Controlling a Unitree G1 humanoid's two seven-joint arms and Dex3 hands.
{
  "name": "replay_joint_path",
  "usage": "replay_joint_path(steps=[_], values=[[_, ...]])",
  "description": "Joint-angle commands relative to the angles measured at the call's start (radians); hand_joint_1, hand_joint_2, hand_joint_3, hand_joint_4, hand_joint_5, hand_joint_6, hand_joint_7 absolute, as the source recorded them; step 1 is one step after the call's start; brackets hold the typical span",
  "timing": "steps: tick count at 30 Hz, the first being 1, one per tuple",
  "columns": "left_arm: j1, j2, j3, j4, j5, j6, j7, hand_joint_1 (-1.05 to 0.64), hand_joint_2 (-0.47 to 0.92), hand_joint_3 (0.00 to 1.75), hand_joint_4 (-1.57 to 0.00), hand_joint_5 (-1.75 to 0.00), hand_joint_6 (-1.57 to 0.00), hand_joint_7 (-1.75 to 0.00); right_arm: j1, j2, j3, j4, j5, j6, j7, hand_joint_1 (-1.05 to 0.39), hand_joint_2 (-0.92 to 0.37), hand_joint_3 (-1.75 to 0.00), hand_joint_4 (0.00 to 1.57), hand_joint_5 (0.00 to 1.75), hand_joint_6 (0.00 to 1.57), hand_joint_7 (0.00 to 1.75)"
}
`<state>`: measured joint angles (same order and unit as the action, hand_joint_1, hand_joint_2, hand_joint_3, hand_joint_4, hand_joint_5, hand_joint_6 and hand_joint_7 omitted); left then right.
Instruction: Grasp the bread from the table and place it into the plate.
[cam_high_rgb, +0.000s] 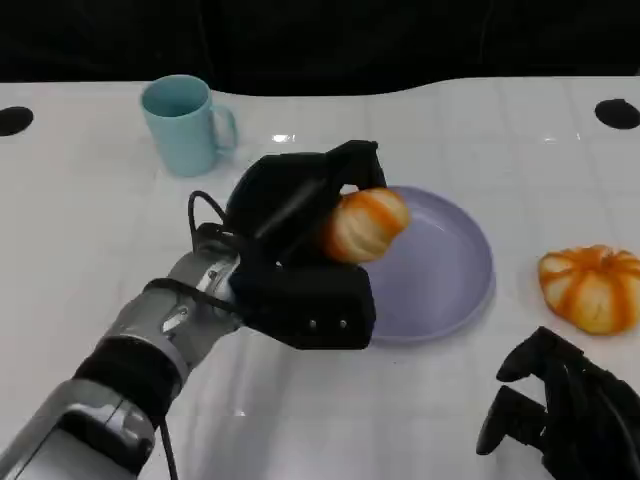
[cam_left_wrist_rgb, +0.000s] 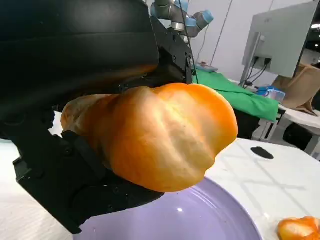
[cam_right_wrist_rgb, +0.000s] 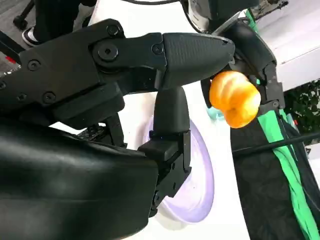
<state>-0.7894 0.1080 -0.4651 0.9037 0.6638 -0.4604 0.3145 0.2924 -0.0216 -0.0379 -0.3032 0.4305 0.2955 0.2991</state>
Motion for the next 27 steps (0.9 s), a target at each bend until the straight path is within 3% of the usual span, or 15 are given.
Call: replay_joint_path(steps=[1, 11, 12, 13, 15, 18, 22, 23, 24, 25, 27], values=[[-0.030, -0.003, -0.008, 0.027, 0.005, -0.004, 0.008, -0.11, 0.47, 1.13, -0.86, -1.75, -0.61, -1.75, 0.008, -0.010, -0.006, -0.013, 0.010, -0.002, 0.003, -0.51, -0.92, -0.41, 0.64, 1.75, 0.42, 1.68], [-0.065, -0.025, -0.044, 0.066, 0.050, 0.027, 0.049, -0.09, 0.49, 1.01, -0.83, -1.75, -0.58, -1.75, 0.017, -0.006, -0.008, -0.032, 0.016, 0.017, -0.009, -0.50, -0.92, -0.39, 0.63, 1.75, 0.41, 1.69], [-0.081, -0.039, -0.061, 0.085, 0.070, 0.050, 0.064, -0.11, 0.54, 0.94, -0.82, -1.75, -0.58, -1.65, 0.019, -0.007, -0.006, -0.030, 0.015, 0.011, -0.003, -0.50, -0.92, -0.40, 0.63, 1.75, 0.41, 1.69], [-0.093, -0.050, -0.073, 0.101, 0.086, 0.067, 0.077, -0.14, 0.61, 0.84, -0.82, -1.75, -0.67, -1.32, 0.021, -0.008, -0.005, -0.029, 0.015, 0.006, 0.001, -0.51, -0.92, -0.40, 0.63, 1.75, 0.41, 1.69], [-0.110, -0.068, -0.090, 0.130, 0.107, 0.088, 0.103, -0.16, 0.70, 0.73, -0.81, -1.75, -0.79, -0.95, 0.023, -0.008, -0.005, -0.030, 0.015, 0.003, 0.004, -0.51, -0.92, -0.41, 0.63, 1.75, 0.41, 1.69], [-0.118, -0.074, -0.095, 0.146, 0.111, 0.091, 0.118, -0.17, 0.73, 0.69, -0.80, -1.75, -0.84, -0.84, 0.024, -0.008, -0.005, -0.030, 0.014, 0.004, 0.004, -0.51, -0.92, -0.42, 0.63, 1.75, 0.41, 1.69], [-0.128, -0.089, -0.106, 0.171, 0.118, 0.102, 0.132, -0.17, 0.74, 0.68, -0.80, -1.75, -0.85, -0.81, 0.027, -0.007, -0.004, -0.034, 0.014, 0.004, 0.004, -0.51, -0.92, -0.42, 0.63, 1.75, 0.41, 1.69], [-0.135, -0.100, -0.113, 0.185, 0.123, 0.109, 0.138, -0.17, 0.75, 0.62, -0.81, -1.75, -0.81, -0.92, 0.031, -0.007, -0.002, -0.038, 0.013, 0.004, 0.003, -0.51, -0.92, -0.42, 0.63, 1.75, 0.41, 1.69], [-0.140, -0.108, -0.118, 0.197, 0.127, 0.114, 0.144, -0.16, 0.76, 0.54, -0.82, -1.75, -0.71, -1.20, 0.033, -0.006, 0.000, -0.040, 0.012, 0.004, 0.002, -0.51, -0.92, -0.42, 0.63, 1.75, 0.41, 1.69], [-0.144, -0.112, -0.122, 0.206, 0.128, 0.116, 0.149, -0.16, 0.77, 0.51, -0.83, -1.75, -0.67, -1.31, 0.034, -0.006, 0.001, -0.042, 0.011, 0.004, 0.001, -0.51, -0.92, -0.41, 0.63, 1.75, 0.41, 1.69], [-0.149, -0.119, -0.129, 0.216, 0.130, 0.116, 0.161, -0.15, 0.76, 0.46, -0.84, -1.75, -0.62, -1.35, 0.035, -0.006, 0.001, -0.044, 0.012, 0.008, -0.001, -0.51, -0.92, -0.41, 0.63, 1.75, 0.41, 1.68]])
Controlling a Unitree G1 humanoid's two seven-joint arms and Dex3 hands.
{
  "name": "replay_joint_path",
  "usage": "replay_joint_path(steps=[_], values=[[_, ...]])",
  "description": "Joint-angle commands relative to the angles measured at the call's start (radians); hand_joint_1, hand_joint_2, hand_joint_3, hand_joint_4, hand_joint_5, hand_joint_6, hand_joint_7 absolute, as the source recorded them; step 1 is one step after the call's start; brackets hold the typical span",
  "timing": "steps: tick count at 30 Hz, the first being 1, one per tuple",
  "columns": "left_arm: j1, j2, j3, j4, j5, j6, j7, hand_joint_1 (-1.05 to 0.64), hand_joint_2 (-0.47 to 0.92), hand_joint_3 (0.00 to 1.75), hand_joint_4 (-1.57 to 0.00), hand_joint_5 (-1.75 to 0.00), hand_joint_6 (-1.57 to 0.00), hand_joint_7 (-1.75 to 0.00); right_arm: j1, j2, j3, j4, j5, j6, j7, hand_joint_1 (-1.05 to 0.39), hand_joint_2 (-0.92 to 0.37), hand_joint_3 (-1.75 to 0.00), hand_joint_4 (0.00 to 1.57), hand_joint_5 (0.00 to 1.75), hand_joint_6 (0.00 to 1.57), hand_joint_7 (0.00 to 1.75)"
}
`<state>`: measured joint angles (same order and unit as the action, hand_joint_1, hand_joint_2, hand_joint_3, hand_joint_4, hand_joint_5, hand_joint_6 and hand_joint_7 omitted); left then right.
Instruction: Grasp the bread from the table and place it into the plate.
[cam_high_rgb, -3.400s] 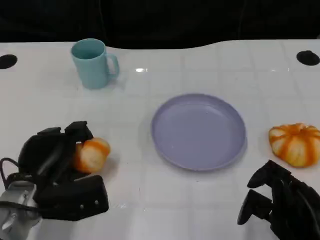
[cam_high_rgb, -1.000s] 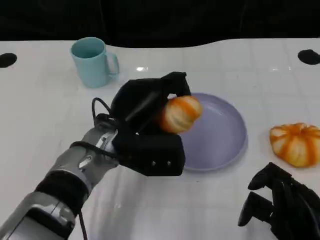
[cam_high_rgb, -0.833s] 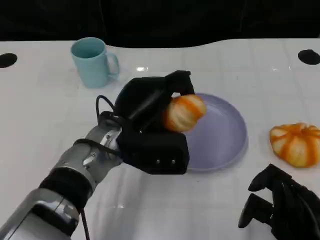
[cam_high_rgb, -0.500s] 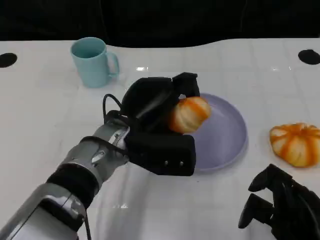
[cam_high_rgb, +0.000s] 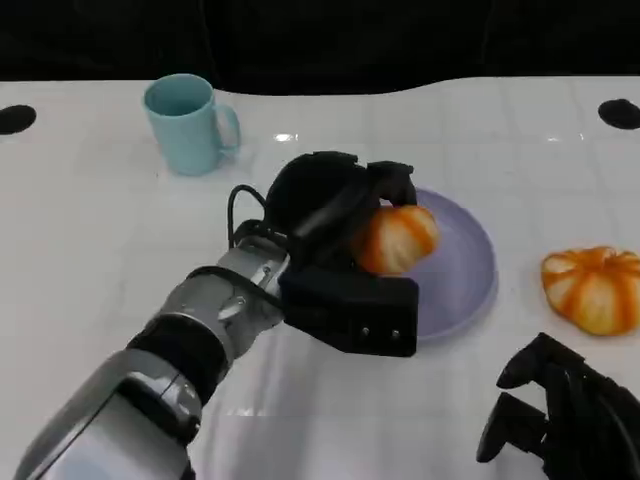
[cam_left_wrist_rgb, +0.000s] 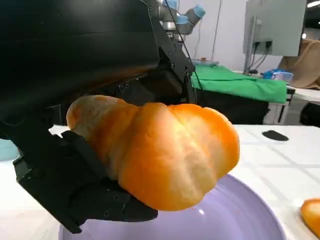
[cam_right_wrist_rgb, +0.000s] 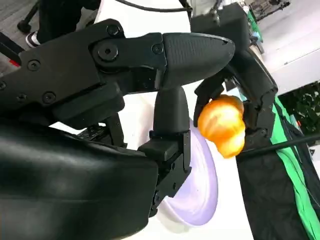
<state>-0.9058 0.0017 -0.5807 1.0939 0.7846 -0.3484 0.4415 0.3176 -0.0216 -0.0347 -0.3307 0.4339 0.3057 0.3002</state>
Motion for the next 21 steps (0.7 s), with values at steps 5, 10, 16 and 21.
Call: replay_joint_path(steps=[5, 10, 16, 21], values=[[-0.036, -0.019, -0.015, 0.040, 0.005, -0.004, 0.051, -0.13, 0.75, 0.42, -0.85, -1.75, -0.63, -1.35, 0.010, -0.005, -0.002, -0.012, 0.008, -0.013, 0.004, -0.51, -0.92, -0.41, 0.64, 1.75, 0.41, 1.68], [-0.045, -0.021, -0.001, 0.051, -0.037, -0.005, -0.071, -0.24, 0.91, 0.13, -0.72, -1.29, -0.78, -0.57, 0.010, 0.001, -0.004, -0.019, 0.015, 0.003, -0.009, -0.51, -0.92, -0.40, 0.64, 1.75, 0.41, 1.68], [-0.065, -0.010, -0.032, 0.041, -0.012, 0.048, -0.190, -0.70, 0.92, 0.50, -0.16, -0.45, -0.26, -0.06, 0.010, -0.002, -0.003, -0.018, 0.017, -0.005, -0.001, -0.51, -0.92, -0.42, 0.63, 1.75, 0.41, 1.69], [-0.066, -0.004, -0.045, 0.031, -0.006, 0.077, -0.231, -0.84, 0.92, 0.61, -0.01, -0.37, -0.18, -0.01, 0.009, -0.004, -0.004, -0.017, 0.018, -0.003, -0.001, -0.51, -0.92, -0.41, 0.64, 1.75, 0.41, 1.69]])
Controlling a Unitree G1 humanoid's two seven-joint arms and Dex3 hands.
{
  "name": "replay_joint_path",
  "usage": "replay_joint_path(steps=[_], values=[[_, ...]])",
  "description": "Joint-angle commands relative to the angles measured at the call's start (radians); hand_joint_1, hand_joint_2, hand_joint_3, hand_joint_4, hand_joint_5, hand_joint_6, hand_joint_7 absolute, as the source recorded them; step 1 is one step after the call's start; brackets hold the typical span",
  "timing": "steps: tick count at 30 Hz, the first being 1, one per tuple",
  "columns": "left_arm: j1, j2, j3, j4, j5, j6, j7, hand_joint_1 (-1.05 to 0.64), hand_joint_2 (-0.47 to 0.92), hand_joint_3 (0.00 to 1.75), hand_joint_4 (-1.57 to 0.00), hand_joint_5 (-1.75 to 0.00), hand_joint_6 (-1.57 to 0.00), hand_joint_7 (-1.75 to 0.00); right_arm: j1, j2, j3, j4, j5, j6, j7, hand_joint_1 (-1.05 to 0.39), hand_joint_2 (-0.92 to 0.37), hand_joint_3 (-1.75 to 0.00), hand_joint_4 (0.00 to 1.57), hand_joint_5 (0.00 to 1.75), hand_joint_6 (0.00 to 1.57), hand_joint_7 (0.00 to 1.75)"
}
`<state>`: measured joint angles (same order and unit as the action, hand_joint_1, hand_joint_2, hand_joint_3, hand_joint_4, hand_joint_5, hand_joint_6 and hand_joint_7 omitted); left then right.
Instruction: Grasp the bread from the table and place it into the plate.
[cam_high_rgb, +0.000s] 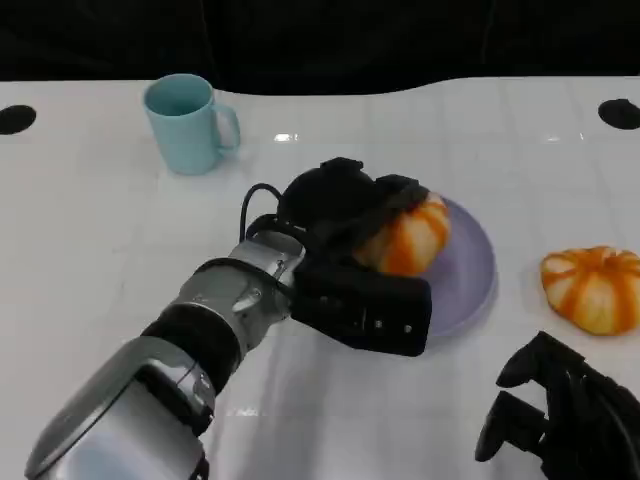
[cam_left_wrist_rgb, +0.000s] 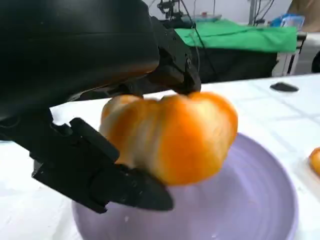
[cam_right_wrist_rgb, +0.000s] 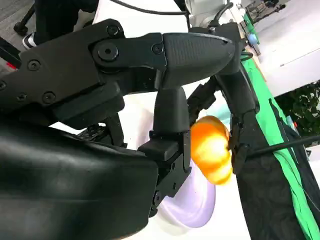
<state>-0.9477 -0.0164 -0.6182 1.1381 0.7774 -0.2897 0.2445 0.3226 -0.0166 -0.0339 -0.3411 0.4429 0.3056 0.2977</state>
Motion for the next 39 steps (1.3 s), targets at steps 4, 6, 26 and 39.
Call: replay_joint_path(steps=[4, 6, 26, 39], values=[[-0.023, 0.020, -0.006, -0.022, -0.003, 0.033, -0.071, -0.98, 0.92, 0.67, 0.00, -0.07, -0.07, -0.02, 0.001, -0.010, -0.006, -0.005, 0.008, -0.003, 0.000, -0.52, -0.92, -0.40, 0.64, 1.75, 0.41, 1.69], [-0.021, 0.025, -0.004, -0.029, -0.006, 0.034, -0.083, -1.01, 0.92, 0.68, 0.00, -0.02, -0.05, -0.02, 0.001, -0.010, -0.006, -0.006, 0.006, -0.003, -0.002, -0.52, -0.92, -0.40, 0.64, 1.75, 0.42, 1.69], [0.089, 0.113, 0.086, -0.214, -0.139, -0.067, -0.161, -0.94, 0.92, 0.62, -0.13, -0.09, -0.16, -0.07, -0.002, -0.015, -0.006, 0.001, 0.003, -0.011, 0.007, -0.52, -0.92, -0.40, 0.64, 1.75, 0.42, 1.68], [0.202, 0.136, 0.208, -0.305, -0.296, -0.179, -0.240, -0.82, 0.92, 0.46, -0.22, -0.17, -0.23, -0.07, -0.009, -0.020, -0.007, 0.011, -0.001, -0.016, 0.011, -0.52, -0.92, -0.41, 0.63, 1.75, 0.42, 1.67]])
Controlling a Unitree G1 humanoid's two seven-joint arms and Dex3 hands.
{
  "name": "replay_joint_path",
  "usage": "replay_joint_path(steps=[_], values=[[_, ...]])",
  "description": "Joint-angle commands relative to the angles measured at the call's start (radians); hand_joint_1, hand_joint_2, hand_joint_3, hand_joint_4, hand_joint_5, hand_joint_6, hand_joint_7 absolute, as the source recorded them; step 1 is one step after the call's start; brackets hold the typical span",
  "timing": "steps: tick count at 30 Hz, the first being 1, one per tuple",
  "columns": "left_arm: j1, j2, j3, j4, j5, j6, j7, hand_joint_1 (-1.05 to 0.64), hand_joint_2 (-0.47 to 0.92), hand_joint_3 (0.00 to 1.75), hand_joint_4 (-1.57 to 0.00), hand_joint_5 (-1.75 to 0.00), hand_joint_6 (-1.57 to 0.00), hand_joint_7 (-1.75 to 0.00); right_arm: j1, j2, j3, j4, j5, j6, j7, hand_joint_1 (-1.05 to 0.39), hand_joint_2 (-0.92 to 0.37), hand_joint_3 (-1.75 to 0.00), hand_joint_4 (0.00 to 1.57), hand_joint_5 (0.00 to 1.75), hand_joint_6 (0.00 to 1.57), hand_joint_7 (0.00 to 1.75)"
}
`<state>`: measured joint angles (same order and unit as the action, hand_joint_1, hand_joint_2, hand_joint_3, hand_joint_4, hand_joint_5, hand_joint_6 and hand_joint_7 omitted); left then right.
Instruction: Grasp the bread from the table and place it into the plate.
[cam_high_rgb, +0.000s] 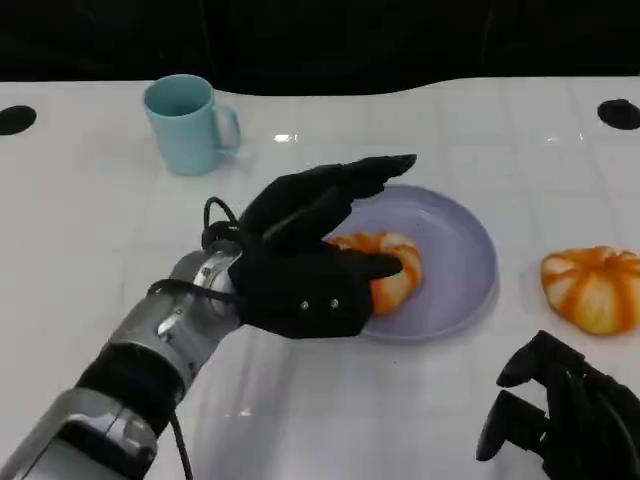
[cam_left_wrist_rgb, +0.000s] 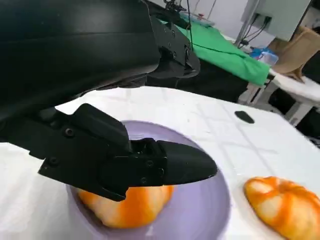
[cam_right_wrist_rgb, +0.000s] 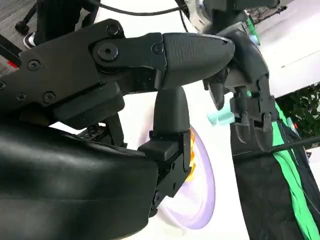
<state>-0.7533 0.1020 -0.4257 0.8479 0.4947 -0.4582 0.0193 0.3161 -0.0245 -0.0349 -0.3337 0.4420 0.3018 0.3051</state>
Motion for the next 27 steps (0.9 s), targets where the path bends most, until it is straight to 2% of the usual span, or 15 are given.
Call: replay_joint_path(steps=[1, 3, 4, 6, 8, 14, 22, 27], values=[[0.008, 0.017, 0.018, -0.016, -0.012, -0.011, -0.016, -0.82, 0.92, 0.46, -0.22, -0.17, -0.23, -0.07, -0.002, -0.012, -0.006, 0.003, 0.000, -0.012, 0.003, -0.52, -0.92, -0.41, 0.63, 1.75, 0.42, 1.67], [0.072, 0.013, 0.080, -0.043, -0.130, -0.075, -0.069, -0.80, 0.92, 0.43, -0.27, -0.20, -0.26, -0.08, -0.004, -0.011, -0.006, 0.004, 0.001, -0.010, 0.001, -0.52, -0.92, -0.41, 0.63, 1.75, 0.42, 1.67], [0.098, 0.010, 0.106, -0.053, -0.181, -0.104, -0.092, -0.75, 0.92, 0.37, -0.28, -0.30, -0.29, -0.07, -0.004, -0.010, -0.007, 0.005, 0.002, -0.010, 0.001, -0.53, -0.92, -0.41, 0.64, 1.75, 0.43, 1.67], [0.129, 0.004, 0.138, -0.066, -0.240, -0.142, -0.119, -0.73, 0.92, 0.34, -0.28, -0.37, -0.30, -0.06, -0.004, -0.010, -0.007, 0.004, 0.004, -0.009, 0.001, -0.53, -0.92, -0.40, 0.64, 1.75, 0.43, 1.67], [0.164, -0.003, 0.164, -0.094, -0.288, -0.160, -0.142, -0.68, 0.92, 0.29, -0.25, -0.60, -0.36, -0.06, -0.004, -0.010, -0.008, 0.009, 0.002, -0.016, 0.005, -0.52, -0.92, -0.41, 0.64, 1.75, 0.43, 1.67], [0.233, -0.012, 0.206, -0.164, -0.370, -0.172, -0.210, -0.63, 0.92, 0.27, -0.23, -0.90, -0.45, -0.08, -0.004, -0.010, -0.007, 0.001, 0.007, -0.002, -0.002, -0.52, -0.92, -0.41, 0.64, 1.75, 0.43, 1.66], [0.314, -0.025, 0.246, -0.244, -0.461, -0.159, -0.283, -0.60, 0.92, 0.25, -0.28, -0.99, -0.52, -0.11, -0.001, -0.008, -0.004, -0.001, 0.002, -0.008, -0.003, -0.52, -0.92, -0.40, 0.65, 1.75, 0.44, 1.66], [0.404, -0.020, 0.271, -0.338, -0.509, -0.145, -0.312, -0.59, 0.92, 0.24, -0.39, -1.06, -0.62, -0.16, -0.001, -0.008, -0.004, -0.002, 0.003, -0.006, -0.004, -0.53, -0.92, -0.40, 0.65, 1.75, 0.45, 1.66]])
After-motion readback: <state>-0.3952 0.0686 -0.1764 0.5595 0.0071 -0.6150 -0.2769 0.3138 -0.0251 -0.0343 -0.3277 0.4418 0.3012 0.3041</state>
